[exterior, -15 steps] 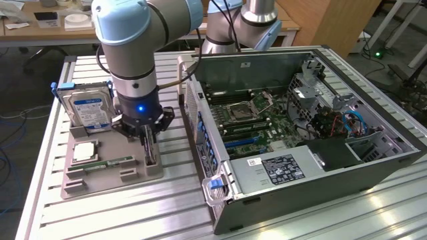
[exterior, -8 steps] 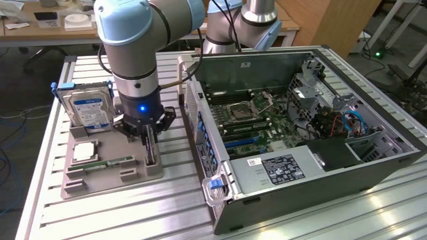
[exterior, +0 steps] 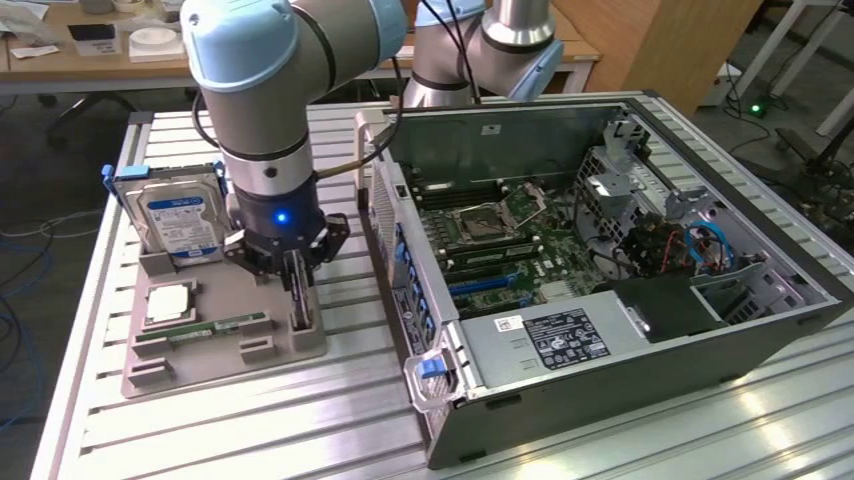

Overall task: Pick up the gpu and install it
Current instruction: 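Pick up the gpu and move the gpu toward the slot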

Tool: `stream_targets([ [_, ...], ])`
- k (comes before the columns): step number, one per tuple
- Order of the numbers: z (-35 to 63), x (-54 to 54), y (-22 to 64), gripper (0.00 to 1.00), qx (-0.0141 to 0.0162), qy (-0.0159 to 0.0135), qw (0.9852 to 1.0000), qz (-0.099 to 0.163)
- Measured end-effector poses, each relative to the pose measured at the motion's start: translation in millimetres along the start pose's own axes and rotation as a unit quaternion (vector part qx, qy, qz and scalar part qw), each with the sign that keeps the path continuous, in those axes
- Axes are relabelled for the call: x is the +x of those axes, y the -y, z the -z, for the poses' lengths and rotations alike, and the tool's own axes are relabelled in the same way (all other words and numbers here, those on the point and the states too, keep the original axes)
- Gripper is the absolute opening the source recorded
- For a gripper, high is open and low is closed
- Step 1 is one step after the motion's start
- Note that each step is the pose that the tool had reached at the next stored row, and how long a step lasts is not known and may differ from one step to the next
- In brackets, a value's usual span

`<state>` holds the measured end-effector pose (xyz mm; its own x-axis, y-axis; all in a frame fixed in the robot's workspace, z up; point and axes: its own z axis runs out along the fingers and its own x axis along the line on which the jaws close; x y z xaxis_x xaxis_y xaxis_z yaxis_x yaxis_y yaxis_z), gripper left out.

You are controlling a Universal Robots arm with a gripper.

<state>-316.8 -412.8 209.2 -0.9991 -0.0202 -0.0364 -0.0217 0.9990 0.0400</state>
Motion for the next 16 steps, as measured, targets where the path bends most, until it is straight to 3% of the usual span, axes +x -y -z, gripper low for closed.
stream_targets([
  [5, -0.3, 1.4, 0.0, 0.35, 0.0001, 0.0026, 1.0, 0.0],
  [11, -0.5, 1.7, 0.0, 0.35, 0.0001, 0.0035, 1.0, 0.0],
  [16, -0.6, 1.7, 0.0, 0.27, 0.0001, 0.0035, 1.0, 0.0],
])
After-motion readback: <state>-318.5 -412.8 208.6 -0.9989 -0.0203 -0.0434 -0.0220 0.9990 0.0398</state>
